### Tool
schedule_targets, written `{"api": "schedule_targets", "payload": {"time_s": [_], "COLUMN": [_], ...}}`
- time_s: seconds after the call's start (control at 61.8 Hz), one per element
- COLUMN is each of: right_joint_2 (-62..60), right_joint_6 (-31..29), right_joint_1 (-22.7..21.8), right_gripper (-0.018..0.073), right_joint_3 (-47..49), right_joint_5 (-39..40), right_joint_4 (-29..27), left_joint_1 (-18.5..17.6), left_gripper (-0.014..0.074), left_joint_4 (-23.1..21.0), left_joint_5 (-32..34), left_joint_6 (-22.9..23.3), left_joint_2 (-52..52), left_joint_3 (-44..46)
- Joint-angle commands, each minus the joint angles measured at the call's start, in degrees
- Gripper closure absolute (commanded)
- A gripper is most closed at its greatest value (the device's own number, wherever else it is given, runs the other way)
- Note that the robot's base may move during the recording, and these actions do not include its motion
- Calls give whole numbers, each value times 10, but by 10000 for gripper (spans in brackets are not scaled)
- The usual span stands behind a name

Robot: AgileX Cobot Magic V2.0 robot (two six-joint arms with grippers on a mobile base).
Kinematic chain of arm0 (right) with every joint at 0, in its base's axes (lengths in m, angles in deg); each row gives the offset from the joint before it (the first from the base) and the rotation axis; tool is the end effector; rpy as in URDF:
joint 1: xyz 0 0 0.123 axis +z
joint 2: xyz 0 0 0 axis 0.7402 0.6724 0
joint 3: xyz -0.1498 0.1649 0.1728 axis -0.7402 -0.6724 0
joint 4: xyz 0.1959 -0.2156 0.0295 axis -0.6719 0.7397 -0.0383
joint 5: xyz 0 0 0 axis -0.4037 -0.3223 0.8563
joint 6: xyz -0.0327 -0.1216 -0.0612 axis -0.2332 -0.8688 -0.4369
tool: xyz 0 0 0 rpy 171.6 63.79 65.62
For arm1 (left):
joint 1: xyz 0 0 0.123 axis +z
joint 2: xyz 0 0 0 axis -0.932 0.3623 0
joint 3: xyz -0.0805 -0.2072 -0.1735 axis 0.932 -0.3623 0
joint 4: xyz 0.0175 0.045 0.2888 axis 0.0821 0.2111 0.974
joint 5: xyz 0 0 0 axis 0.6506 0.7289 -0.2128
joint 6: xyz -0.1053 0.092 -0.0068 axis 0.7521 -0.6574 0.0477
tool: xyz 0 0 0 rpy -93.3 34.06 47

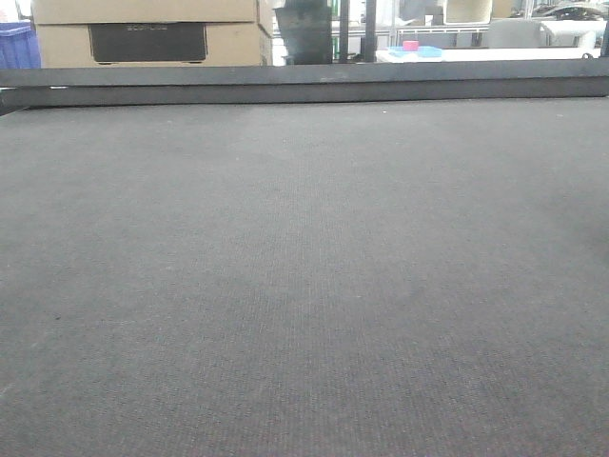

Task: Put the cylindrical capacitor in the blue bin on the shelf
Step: 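Lift both held objects up off the table, then drive the base past the red table to the blue-bin shelf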

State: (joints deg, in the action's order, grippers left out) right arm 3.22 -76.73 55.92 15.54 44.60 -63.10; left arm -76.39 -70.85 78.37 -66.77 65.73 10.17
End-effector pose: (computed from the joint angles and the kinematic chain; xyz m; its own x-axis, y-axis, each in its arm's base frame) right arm 0.2029 0.0322 0.3920 -0.0593 0.0530 -0.9968 -0.1599 0.9852 0.0619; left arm 0.1518 -0.0208 0.4056 0.1917 -0.0659 -0.9792 0.1431 0.9890 -0.0385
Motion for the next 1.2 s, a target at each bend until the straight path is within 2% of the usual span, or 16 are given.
{"api": "schedule_targets", "payload": {"time_s": [0.0,1.182], "right_joint_2": [-4,-4], "right_joint_6": [-1,-1], "right_joint_1": [0,0], "right_gripper": [722,722], "right_joint_3": [-1,-1], "right_joint_5": [16,16], "right_joint_4": [6,6], "left_joint_1": [-3,-3], "left_gripper": [707,707], "left_joint_4": [-5,-5], "left_joint_5": [10,10], "left_joint_6": [3,3], "left_joint_2": [-3,-3], "left_joint_3": [-1,-1]}}
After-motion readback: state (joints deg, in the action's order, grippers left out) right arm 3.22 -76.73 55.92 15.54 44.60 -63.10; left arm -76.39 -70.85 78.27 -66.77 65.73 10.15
